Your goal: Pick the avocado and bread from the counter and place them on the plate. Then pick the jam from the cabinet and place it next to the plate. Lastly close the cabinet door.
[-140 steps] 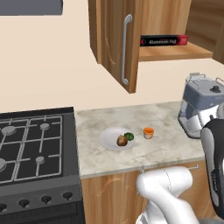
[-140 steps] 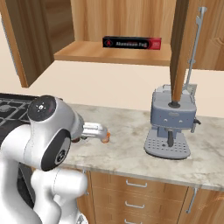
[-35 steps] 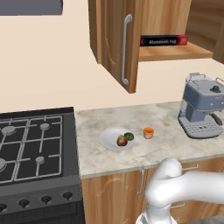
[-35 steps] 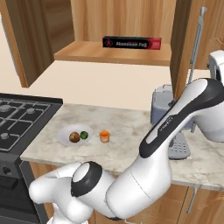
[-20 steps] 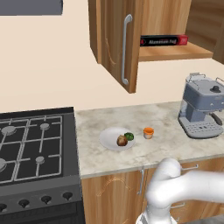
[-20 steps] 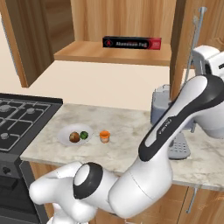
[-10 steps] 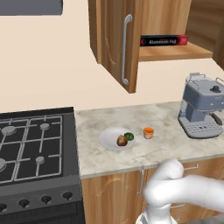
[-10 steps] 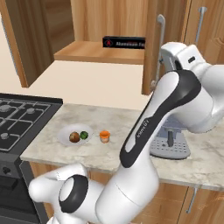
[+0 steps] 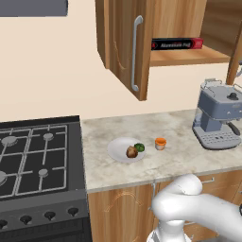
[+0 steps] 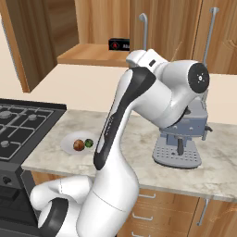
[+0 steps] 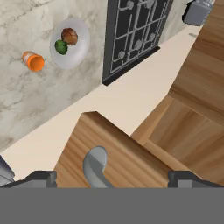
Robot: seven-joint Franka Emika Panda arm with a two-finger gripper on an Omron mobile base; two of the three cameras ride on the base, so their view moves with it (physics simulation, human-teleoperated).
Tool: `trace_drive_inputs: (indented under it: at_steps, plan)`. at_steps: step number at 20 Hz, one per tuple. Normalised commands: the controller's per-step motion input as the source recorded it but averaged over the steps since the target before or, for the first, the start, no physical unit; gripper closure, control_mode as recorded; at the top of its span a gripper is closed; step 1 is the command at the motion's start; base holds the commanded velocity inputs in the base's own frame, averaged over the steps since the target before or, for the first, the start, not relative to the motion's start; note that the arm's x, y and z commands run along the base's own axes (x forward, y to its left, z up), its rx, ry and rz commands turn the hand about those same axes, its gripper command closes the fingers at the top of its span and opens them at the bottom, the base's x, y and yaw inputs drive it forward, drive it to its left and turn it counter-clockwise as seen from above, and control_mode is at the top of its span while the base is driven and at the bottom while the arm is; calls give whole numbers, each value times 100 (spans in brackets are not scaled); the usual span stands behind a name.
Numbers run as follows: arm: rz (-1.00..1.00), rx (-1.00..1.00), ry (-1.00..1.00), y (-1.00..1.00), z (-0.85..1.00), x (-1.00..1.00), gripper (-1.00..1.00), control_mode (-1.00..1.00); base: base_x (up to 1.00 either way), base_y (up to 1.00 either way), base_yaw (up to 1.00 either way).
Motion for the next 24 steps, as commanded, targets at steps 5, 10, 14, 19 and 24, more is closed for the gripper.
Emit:
trace_drive_inputs:
  at_steps: [5, 10, 14, 19, 24]
  plan:
    - [-4, -17, -2, 1, 21, 100, -100, -100, 0, 0, 0]
    - [-4, -16, 0, 0, 2, 100, -100, -100, 0, 0, 0]
    - [-4, -15, 0, 0, 0, 92, -100, -100, 0, 0, 0]
    - [-5, -19, -1, 0, 0, 86, -100, -100, 0, 0, 0]
    - [-5, -15, 0, 0, 0, 75, -100, -100, 0, 0, 0]
